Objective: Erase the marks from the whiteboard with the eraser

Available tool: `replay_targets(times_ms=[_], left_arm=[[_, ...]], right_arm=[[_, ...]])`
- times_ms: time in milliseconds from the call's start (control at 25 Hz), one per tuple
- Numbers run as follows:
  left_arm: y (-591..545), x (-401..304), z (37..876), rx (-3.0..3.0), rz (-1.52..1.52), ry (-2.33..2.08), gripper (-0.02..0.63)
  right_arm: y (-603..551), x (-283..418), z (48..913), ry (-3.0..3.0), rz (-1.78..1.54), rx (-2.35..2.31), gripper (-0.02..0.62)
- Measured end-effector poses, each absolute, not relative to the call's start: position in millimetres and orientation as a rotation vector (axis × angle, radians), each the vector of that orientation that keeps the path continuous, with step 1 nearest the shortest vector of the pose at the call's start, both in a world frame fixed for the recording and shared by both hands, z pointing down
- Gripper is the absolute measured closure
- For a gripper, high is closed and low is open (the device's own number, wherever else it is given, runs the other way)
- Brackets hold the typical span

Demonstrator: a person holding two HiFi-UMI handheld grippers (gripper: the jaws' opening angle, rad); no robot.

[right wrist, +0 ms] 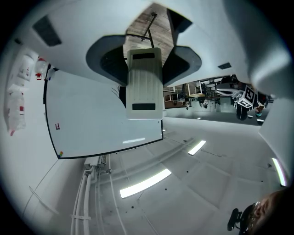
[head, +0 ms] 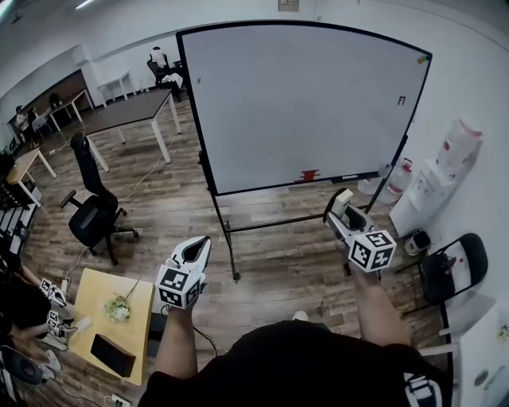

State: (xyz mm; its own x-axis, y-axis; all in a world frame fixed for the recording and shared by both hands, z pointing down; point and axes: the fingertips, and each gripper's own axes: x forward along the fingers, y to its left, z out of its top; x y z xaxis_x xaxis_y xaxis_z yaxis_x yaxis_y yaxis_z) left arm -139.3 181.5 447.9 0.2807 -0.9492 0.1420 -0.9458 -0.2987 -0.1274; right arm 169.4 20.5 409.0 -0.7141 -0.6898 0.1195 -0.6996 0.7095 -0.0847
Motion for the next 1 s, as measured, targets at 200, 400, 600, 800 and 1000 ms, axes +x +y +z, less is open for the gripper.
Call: replay_targets(times_ms=[200, 400, 600, 800, 1000], left_arm=[[170, -144, 448, -2.504, -0.293, 1.86, 0.595], [156, -145, 444, -2.486, -0.304, 1.866, 0.595], [141, -146, 448, -2.474, -0.326, 1.885, 0.595], [128, -143, 455, -2.475, -0.36, 1.887, 0.595], [118, -139, 459, -2.478, -0.362, 1.897, 0.595]], right_arm=[[6, 162, 408, -2.829, 0.179, 1.142, 0.365], [-14, 163, 412, -2.827, 0.182, 1.137, 0.365], [-35, 165, 416, -2.827, 0.185, 1.132, 0.365], [-51, 168, 420, -2.823, 0.193, 1.129, 0.365], [-62, 172, 425, -2.81, 0.198, 1.139, 0.365]])
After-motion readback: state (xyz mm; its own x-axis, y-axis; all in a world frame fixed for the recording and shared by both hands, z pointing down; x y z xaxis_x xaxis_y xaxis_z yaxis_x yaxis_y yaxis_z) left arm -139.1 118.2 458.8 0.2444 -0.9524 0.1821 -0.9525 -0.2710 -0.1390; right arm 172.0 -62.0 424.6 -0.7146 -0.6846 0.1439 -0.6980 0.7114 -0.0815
